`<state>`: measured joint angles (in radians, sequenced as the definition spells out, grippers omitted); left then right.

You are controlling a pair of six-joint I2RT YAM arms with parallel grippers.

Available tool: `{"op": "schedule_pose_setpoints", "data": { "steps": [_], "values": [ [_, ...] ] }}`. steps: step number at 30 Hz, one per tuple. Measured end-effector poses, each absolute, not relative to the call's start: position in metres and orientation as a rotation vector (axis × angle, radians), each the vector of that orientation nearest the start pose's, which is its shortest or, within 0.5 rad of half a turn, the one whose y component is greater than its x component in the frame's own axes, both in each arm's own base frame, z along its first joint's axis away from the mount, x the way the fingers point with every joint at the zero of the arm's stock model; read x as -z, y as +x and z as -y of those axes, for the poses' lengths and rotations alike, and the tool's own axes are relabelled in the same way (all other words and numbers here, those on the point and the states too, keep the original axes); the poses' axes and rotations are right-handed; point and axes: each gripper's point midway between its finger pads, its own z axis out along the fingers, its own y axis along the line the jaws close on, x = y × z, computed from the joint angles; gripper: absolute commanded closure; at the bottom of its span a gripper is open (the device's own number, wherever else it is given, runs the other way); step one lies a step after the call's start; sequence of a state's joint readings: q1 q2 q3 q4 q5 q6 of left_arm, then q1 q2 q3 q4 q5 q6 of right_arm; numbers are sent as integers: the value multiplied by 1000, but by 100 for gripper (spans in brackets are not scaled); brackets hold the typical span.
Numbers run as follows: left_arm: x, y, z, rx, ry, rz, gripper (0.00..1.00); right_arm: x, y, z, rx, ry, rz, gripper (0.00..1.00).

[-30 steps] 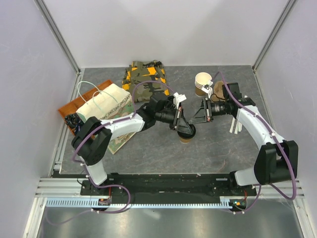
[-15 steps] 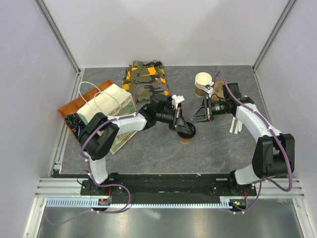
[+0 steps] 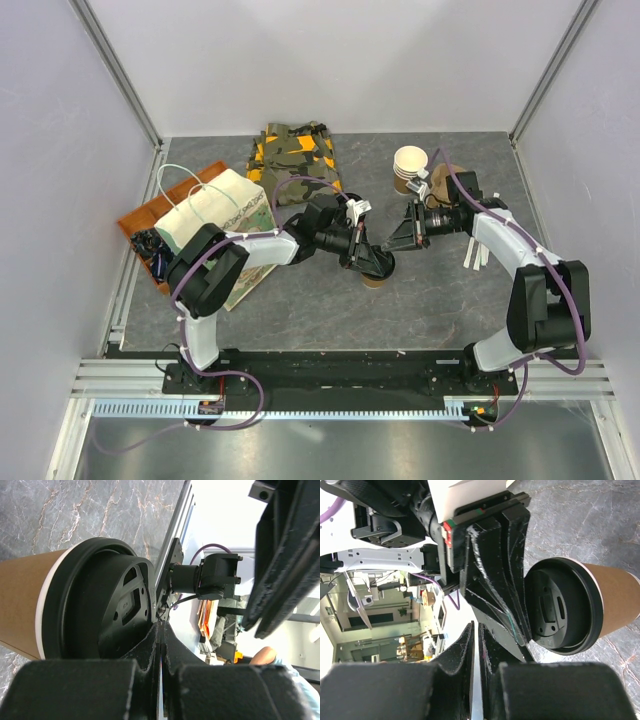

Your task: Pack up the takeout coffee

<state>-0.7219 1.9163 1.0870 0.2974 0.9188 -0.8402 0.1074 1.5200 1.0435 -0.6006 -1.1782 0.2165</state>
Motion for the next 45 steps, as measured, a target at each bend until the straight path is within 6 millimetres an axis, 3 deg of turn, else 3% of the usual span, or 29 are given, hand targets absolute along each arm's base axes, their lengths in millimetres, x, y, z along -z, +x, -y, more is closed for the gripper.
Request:
{"op": "schedule_pose_setpoints", "data": {
  "steps": [16, 19, 22, 24, 45],
  "values": [
    [-119, 227, 409, 1826, 528, -2403, 98, -178, 267, -197, -1693, -225, -2384, 91],
    [-119, 227, 408, 1828, 529, -2401, 98, -158, 274, -197, -1673, -181, -2427, 92],
    [-119, 228, 408, 1829, 529, -2398, 98, -121, 275, -193, -1632, -91, -2529, 92],
    [-118, 227, 407, 1830, 528, -2400, 98, -112, 270, -195, -1690, -42, -2560, 92],
    [-124, 230, 404, 1813, 523, -2402, 98, -116, 267, -191, -1570, -112, -2590, 91]
  ]
}}
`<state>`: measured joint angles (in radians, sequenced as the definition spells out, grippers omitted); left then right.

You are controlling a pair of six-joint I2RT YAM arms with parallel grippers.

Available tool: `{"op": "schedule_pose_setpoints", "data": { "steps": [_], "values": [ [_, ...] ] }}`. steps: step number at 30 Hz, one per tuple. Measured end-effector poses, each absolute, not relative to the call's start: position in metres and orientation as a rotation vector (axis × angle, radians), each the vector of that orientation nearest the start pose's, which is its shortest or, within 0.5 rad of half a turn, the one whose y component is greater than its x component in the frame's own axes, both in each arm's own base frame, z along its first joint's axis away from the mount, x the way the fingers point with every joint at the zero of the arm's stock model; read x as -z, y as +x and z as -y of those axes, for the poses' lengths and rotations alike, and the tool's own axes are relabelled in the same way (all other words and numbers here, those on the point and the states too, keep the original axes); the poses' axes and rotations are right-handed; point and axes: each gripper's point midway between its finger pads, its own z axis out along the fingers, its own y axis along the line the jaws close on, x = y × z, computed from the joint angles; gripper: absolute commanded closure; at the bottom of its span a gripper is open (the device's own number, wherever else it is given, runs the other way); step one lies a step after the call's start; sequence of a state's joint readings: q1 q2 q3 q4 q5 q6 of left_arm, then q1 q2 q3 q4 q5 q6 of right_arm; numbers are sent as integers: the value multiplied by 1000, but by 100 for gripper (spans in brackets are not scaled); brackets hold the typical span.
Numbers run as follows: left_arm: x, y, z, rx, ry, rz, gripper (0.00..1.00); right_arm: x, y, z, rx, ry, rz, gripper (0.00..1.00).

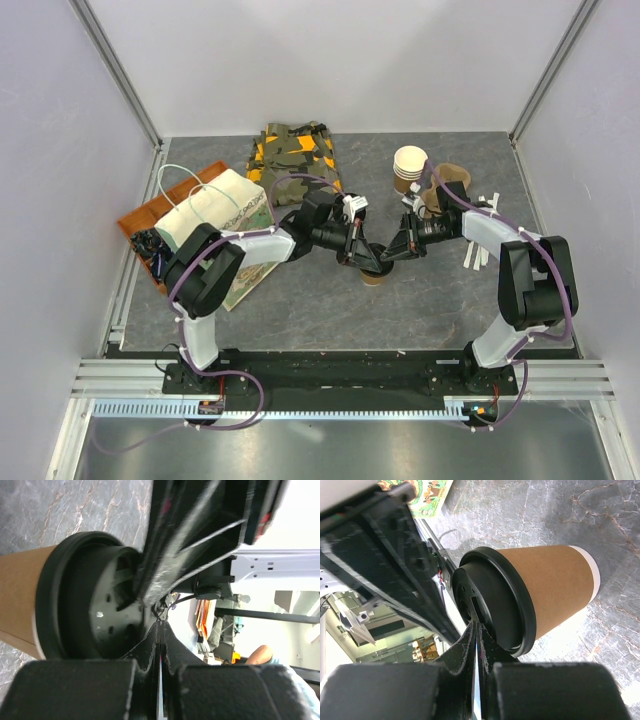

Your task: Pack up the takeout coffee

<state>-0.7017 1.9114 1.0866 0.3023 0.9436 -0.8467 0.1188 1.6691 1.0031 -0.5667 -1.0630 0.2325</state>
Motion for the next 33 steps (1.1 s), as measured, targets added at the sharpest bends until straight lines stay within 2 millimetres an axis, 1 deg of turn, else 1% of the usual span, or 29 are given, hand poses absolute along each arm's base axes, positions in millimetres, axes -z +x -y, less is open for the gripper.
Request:
{"op": "schedule_pose_setpoints", "data": {
  "steps": [5, 10, 14, 16, 18, 24, 30, 33],
  "values": [
    [-143, 231, 403, 1812, 547, -2356, 98, -119, 270, -191, -1558, -121, -2588, 91],
    [-153, 233, 402, 1807, 563, -2332, 98, -122, 271, -193, -1558, -135, -2580, 91],
    [-164, 244, 404, 1792, 567, -2312, 98, -122, 269, -197, -1562, -152, -2585, 91],
    [-166, 249, 402, 1780, 557, -2302, 98, -122, 268, -198, -1562, -158, -2586, 91],
    [-164, 253, 400, 1764, 538, -2312, 98, -121, 268, -198, -1553, -160, -2591, 91],
    [-143, 261, 392, 1702, 466, -2399, 98, -115, 268, -198, -1559, -154, -2605, 92],
    [-122, 258, 386, 1663, 458, -2485, 98, -115, 268, -198, -1565, -157, -2604, 92],
    [-123, 257, 388, 1666, 477, -2487, 98, -115, 268, -198, -1564, -156, -2605, 92]
  ]
}}
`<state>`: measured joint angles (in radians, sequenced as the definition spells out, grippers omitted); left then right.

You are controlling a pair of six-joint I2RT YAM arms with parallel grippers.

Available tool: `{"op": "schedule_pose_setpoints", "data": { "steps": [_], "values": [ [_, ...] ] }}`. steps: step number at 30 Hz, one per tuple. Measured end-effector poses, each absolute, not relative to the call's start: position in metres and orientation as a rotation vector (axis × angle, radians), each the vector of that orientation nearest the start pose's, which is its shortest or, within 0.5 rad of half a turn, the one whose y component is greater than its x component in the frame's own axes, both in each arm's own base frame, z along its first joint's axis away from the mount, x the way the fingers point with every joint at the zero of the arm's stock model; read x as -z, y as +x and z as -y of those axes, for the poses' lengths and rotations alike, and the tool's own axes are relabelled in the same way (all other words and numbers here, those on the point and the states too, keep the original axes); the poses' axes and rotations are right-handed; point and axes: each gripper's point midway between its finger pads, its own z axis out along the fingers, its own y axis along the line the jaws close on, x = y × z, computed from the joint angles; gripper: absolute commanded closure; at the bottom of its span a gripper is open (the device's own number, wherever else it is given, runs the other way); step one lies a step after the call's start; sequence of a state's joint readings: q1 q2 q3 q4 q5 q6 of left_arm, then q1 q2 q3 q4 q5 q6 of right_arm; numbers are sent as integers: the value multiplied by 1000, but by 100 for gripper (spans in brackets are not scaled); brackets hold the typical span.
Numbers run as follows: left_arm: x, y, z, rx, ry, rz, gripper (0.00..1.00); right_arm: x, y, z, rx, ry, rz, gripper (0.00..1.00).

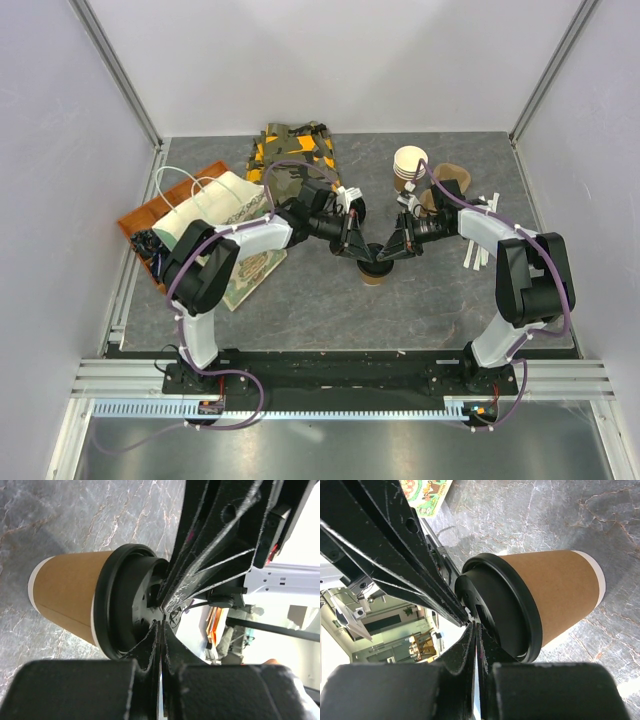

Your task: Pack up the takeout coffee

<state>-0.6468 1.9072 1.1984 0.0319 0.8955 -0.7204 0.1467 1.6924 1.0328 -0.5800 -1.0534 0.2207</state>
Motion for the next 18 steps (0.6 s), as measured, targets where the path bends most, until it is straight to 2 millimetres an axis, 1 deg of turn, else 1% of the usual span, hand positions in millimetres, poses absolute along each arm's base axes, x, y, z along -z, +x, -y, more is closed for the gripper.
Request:
{"op": "schedule_pose_setpoints", "data": {
  "steps": [5, 9, 10, 13, 16, 18],
  "values": [
    [-125, 252, 391, 1648, 562, -2451, 98, -115, 268, -198, -1564, -156, -2605, 92],
    [-133, 245, 394, 1605, 619, -2419, 98, -115, 268, -198, -1563, -156, -2605, 92],
    [-137, 244, 394, 1585, 631, -2408, 96, -115, 268, -198, -1563, -155, -2606, 91],
    [-147, 243, 392, 1497, 672, -2388, 92, -115, 268, -198, -1562, -155, -2606, 91],
    [-154, 250, 391, 1369, 725, -2364, 89, -114, 268, -198, -1560, -155, -2608, 91],
    [-159, 259, 390, 1232, 772, -2351, 89, -115, 268, -198, -1559, -154, -2608, 91]
  ]
}}
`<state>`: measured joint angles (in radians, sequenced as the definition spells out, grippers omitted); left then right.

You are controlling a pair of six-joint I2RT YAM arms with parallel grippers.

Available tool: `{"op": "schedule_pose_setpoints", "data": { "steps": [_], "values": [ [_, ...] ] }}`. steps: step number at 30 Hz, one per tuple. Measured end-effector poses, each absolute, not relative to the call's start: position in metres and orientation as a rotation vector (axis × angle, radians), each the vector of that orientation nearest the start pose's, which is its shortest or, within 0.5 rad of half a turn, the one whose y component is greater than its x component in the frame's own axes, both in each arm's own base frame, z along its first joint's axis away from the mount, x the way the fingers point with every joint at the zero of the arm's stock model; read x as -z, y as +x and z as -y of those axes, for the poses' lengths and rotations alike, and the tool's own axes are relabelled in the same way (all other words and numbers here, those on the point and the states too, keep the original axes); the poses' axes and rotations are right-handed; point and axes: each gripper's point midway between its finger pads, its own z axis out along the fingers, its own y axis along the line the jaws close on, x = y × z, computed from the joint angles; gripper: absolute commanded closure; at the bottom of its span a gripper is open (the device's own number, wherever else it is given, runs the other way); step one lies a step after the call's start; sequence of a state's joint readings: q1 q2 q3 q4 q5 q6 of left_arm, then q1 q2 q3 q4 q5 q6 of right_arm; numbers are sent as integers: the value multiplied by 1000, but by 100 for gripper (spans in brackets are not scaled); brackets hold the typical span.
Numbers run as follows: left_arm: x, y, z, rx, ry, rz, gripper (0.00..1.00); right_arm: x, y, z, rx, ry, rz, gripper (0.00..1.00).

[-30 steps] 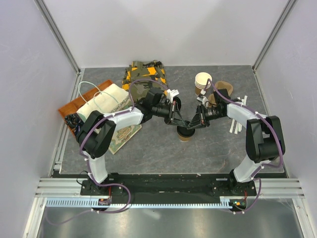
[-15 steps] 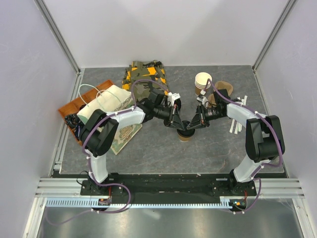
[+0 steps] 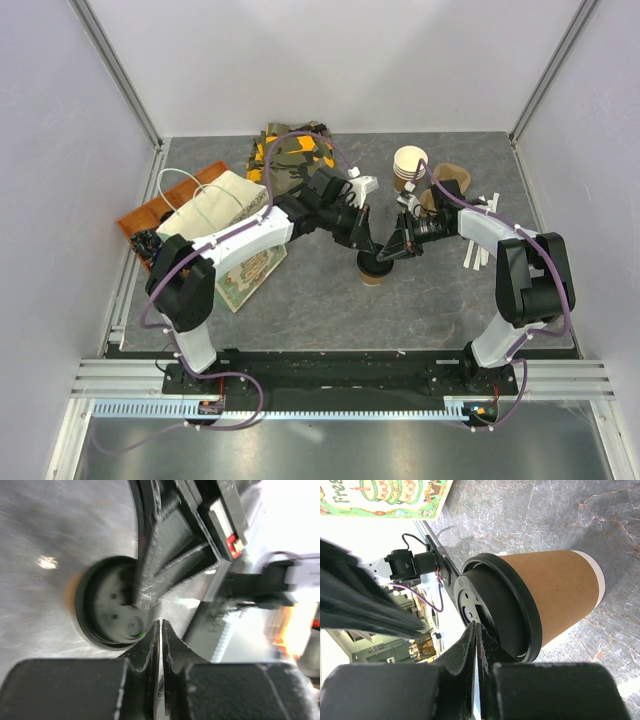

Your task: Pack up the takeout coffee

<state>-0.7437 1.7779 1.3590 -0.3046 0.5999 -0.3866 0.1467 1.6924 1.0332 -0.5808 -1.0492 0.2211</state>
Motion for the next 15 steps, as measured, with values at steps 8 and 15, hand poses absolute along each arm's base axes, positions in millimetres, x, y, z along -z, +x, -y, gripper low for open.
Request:
{"op": "schedule_pose_setpoints", "data": {
  "steps": [8, 15],
  "values": [
    [-186, 262, 394, 835, 998, -2246, 86, -114, 268, -198, -1554, -153, -2611, 90],
    [-152, 249, 381, 639, 1097, -2334, 97, -114, 267, -199, -1554, -153, -2613, 89]
  ]
}}
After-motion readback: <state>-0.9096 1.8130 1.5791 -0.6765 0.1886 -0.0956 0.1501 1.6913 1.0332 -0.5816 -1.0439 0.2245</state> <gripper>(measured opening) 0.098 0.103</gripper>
